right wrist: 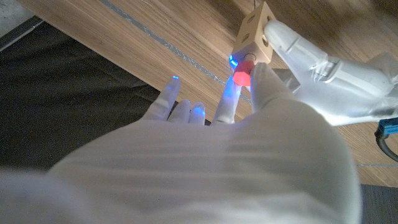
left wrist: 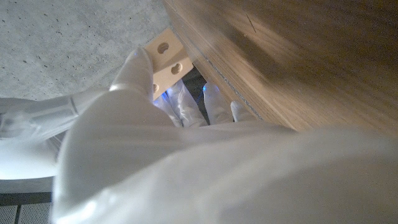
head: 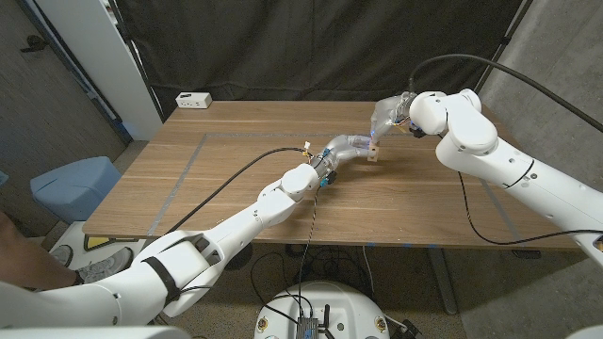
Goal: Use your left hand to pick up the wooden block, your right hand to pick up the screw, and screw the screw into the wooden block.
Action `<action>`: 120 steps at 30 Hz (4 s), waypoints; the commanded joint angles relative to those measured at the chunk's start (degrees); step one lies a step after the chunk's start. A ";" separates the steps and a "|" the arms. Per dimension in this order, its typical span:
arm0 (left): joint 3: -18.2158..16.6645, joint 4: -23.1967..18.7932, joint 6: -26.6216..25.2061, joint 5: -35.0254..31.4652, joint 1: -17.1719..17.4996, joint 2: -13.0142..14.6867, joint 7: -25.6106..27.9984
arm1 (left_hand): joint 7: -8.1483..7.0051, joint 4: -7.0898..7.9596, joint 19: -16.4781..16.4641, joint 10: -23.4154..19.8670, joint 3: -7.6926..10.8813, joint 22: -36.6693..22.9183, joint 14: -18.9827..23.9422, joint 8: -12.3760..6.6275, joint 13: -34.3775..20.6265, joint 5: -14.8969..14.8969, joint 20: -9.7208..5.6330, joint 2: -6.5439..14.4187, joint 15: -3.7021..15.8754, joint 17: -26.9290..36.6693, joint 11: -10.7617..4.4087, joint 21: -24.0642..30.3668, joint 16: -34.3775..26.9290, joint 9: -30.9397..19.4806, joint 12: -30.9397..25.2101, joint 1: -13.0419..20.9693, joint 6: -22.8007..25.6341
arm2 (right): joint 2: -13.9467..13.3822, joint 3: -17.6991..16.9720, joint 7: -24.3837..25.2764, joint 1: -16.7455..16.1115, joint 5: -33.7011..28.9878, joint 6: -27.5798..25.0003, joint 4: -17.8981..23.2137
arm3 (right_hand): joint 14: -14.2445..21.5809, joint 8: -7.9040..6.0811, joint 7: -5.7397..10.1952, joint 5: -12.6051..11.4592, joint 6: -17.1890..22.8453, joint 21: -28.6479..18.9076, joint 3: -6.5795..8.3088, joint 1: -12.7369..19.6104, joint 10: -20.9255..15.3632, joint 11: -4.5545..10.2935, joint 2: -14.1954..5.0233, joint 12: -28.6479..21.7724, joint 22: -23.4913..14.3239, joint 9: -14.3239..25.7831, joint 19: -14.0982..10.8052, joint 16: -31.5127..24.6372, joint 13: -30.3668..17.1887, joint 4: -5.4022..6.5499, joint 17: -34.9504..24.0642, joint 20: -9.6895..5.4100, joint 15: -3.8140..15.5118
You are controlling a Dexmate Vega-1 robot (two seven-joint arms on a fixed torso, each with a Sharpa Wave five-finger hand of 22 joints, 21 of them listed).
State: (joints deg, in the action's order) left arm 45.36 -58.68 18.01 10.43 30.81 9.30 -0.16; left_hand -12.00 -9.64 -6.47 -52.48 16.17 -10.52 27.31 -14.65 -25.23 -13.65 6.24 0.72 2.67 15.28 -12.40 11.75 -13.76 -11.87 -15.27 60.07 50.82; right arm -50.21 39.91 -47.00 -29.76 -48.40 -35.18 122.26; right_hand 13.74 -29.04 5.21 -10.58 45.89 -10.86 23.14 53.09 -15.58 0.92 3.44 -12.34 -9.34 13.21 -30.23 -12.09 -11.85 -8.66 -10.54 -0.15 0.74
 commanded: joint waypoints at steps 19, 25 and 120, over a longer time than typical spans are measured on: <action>-0.15 -0.43 -0.43 0.26 0.23 0.38 -0.19 | 0.72 0.96 0.02 -0.85 1.67 -0.32 0.57 -0.10 -10.03 -0.53 0.37 5.09 5.07 0.27 -0.30 0.52 0.18 -0.11 -0.28 -3.48 3.10 | -0.48 0.06 4.78 -0.36 4.56 -1.72 -0.57 | 3.47 -1.32 -2.55 0.30 4.63 -0.48 -1.09 -2.44 -4.46 -0.77 -1.87 -0.84 0.03 -0.24 -3.73 -0.81 0.07 1.03 -0.24 -2.59 2.30; -0.14 -0.03 -0.30 0.32 0.06 0.25 -0.33 | 0.63 0.97 0.06 -0.85 1.68 -0.32 0.63 -0.08 -10.00 -0.55 0.39 5.05 4.99 0.24 -0.30 0.51 0.18 -0.12 -0.26 -3.53 3.08 | -0.46 0.46 5.89 -0.21 4.92 -2.11 -1.00 | 4.39 -1.55 -3.42 0.29 6.28 -0.43 -1.20 -2.64 -5.66 -1.32 -2.36 -0.96 0.01 -0.50 -4.54 -0.90 0.15 0.95 -0.22 -2.99 2.77; -0.11 2.04 -0.29 1.87 -1.25 -0.03 -3.80 | 1.11 1.20 0.74 -0.21 3.19 -0.36 0.70 0.54 -9.68 -1.21 1.02 5.65 4.36 -0.16 -0.15 0.41 0.77 -0.03 0.13 -4.66 1.99 | 0.44 -0.17 3.08 -1.01 0.59 -2.10 1.02 | 5.05 10.95 -5.31 0.34 0.54 0.70 -7.74 -15.26 -4.94 -2.84 -1.00 2.46 -0.13 -1.13 -4.57 1.74 0.60 0.92 -0.06 3.36 -1.49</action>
State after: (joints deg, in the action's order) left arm 45.28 -56.72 17.70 12.23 29.61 9.24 -3.91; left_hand -11.50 -10.23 -5.73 -52.06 17.00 -10.82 27.31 -13.65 -25.26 -14.65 6.96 0.72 2.67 15.05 -12.42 11.75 -13.31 -11.57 -14.84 60.07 51.35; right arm -48.51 40.87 -43.04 -31.06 -51.30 -39.27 122.17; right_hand 19.50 -18.59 -0.37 -10.37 47.53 -10.14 15.29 37.85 -21.60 -1.92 1.80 -10.14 -9.35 11.87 -34.71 -10.49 -11.08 -7.13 -10.65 2.17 -0.62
